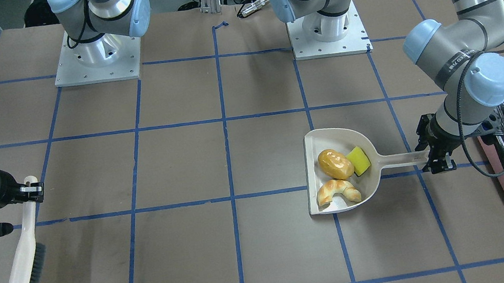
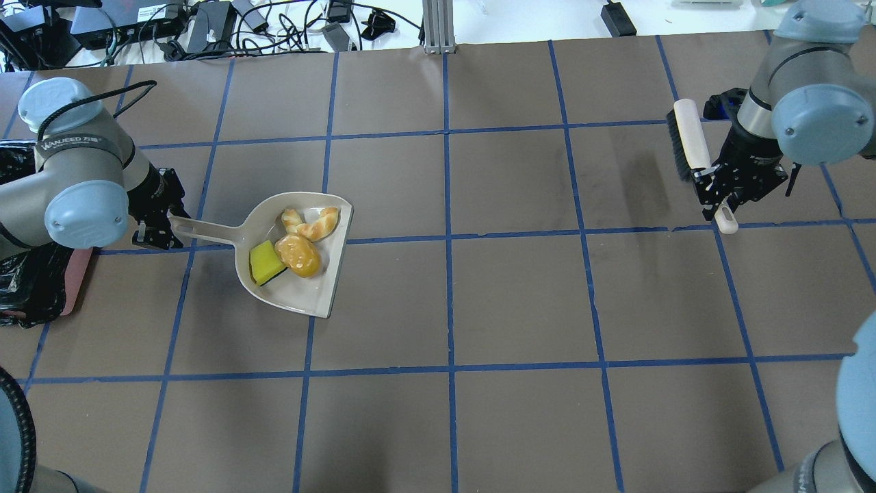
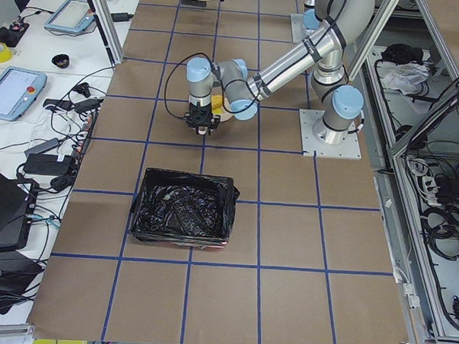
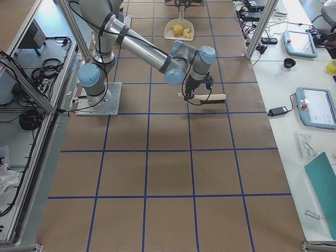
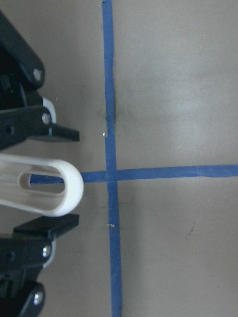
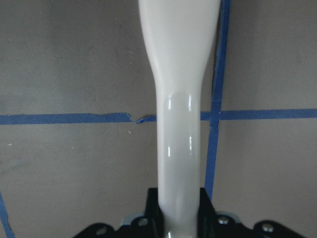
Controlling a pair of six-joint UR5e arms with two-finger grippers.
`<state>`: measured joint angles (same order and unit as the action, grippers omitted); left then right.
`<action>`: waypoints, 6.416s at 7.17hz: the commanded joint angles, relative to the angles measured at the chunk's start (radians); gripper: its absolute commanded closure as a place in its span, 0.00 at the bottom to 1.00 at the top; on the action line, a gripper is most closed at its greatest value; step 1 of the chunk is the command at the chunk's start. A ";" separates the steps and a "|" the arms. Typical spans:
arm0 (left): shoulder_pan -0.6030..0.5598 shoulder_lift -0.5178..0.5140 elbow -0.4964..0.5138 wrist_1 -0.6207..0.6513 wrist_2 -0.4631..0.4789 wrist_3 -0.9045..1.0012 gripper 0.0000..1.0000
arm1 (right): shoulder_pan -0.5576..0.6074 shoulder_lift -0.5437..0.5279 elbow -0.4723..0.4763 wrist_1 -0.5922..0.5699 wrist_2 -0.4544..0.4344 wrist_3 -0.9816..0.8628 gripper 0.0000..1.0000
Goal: Sweep and dump trash into bin
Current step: 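Lift the brush away and move the right gripper back toward its start, then carry the dustpan with the left gripper over the black bin and tip it, then hold the dustpan over the bin while the right gripper releases the brush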
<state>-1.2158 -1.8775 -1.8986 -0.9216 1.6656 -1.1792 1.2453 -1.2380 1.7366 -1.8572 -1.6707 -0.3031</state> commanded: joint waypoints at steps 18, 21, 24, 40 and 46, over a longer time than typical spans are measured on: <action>0.128 0.057 0.231 -0.325 -0.060 0.228 1.00 | -0.004 0.042 0.066 -0.143 -0.049 -0.022 1.00; 0.281 0.064 0.322 -0.414 -0.067 0.378 1.00 | -0.004 0.042 0.066 -0.145 -0.047 -0.024 0.90; 0.399 0.035 0.386 -0.425 -0.069 0.469 1.00 | -0.006 0.040 0.063 -0.148 -0.050 -0.024 0.63; 0.617 -0.466 1.125 -0.530 -0.118 0.768 1.00 | 0.000 -0.165 0.043 -0.173 0.097 -0.014 0.00; 0.625 -0.497 1.175 -0.496 -0.116 0.800 1.00 | 0.080 -0.219 -0.150 0.125 0.135 0.002 0.00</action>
<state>-0.5906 -2.3714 -0.7337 -1.4204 1.5488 -0.3799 1.2953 -1.4554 1.6008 -1.7429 -1.5324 -0.3015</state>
